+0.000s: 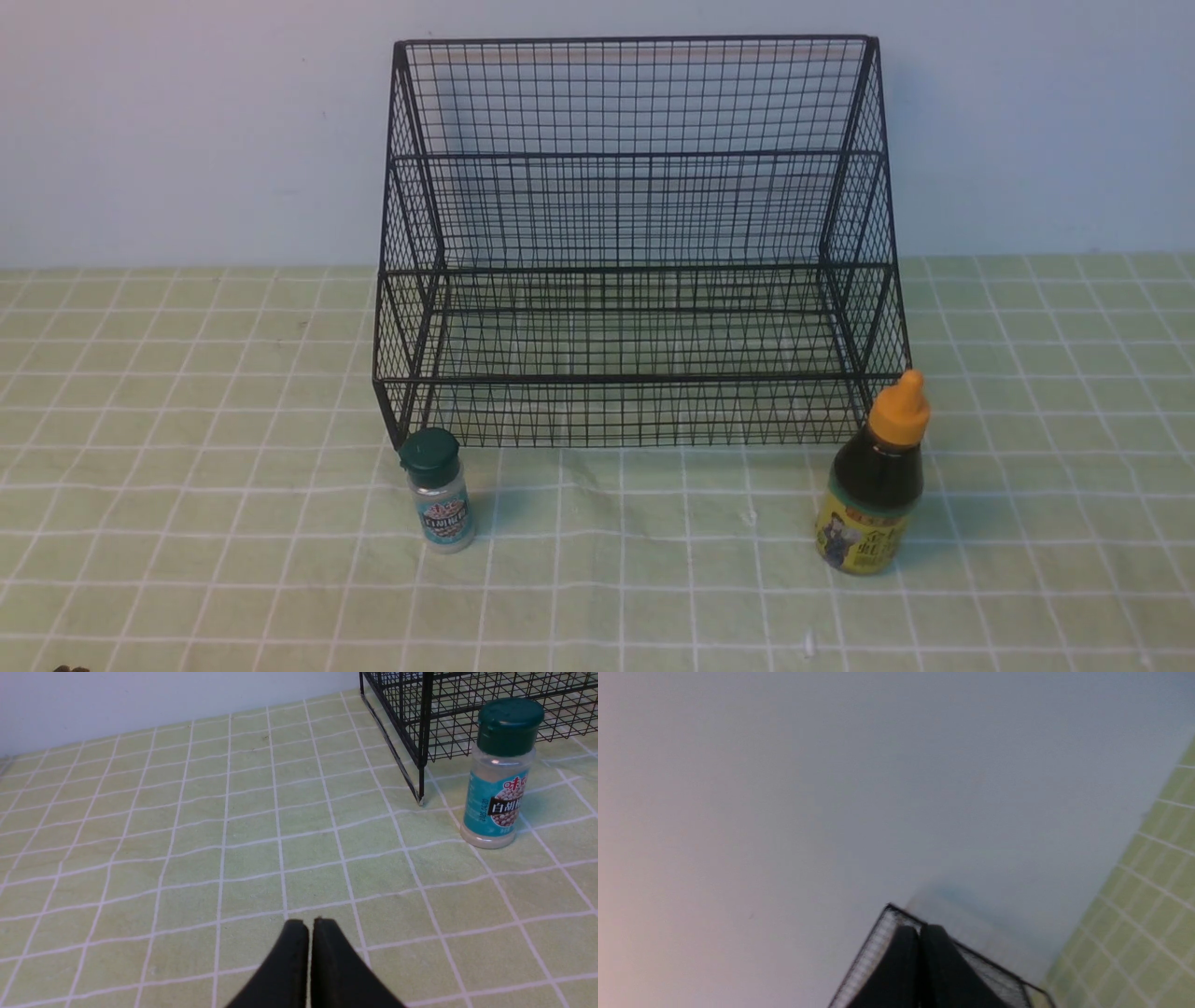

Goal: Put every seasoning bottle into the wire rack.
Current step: Use the right arm to grab the condiment bottle closest to it

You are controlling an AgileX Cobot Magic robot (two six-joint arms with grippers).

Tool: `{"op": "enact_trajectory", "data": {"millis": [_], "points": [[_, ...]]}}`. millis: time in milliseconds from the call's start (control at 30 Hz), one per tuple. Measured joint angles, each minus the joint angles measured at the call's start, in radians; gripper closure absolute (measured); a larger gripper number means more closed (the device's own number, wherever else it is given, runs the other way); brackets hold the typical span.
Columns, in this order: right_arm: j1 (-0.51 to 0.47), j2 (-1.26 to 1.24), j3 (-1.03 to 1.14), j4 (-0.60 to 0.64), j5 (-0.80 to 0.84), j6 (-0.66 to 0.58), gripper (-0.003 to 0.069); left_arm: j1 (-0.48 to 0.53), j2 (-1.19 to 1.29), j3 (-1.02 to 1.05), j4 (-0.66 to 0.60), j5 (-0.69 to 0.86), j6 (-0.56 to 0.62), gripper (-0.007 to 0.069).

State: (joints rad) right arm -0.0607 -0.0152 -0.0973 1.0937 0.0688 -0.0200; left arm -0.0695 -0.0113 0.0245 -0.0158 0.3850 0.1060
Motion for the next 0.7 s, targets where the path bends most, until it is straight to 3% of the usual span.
{"op": "enact_trajectory", "data": {"millis": [133, 467, 600, 700], "points": [[0.000, 0.110, -0.235, -0.153, 0.193, -0.064, 0.0672, 0.000, 0.000, 0.000, 0.000, 0.000, 0.000, 0.0631], [0.000, 0.880, -0.852, -0.554, 0.964, -0.164, 0.0672, 0.000, 0.000, 0.000, 0.000, 0.000, 0.000, 0.0631], [0.035, 1.128, -1.012, -0.666, 1.088, -0.166, 0.0671, 0.000, 0.000, 0.000, 0.000, 0.000, 0.000, 0.0631], [0.147, 1.252, -1.098, -0.764, 1.100, -0.128, 0.0670, 0.000, 0.000, 0.000, 0.000, 0.000, 0.000, 0.0631]]}}
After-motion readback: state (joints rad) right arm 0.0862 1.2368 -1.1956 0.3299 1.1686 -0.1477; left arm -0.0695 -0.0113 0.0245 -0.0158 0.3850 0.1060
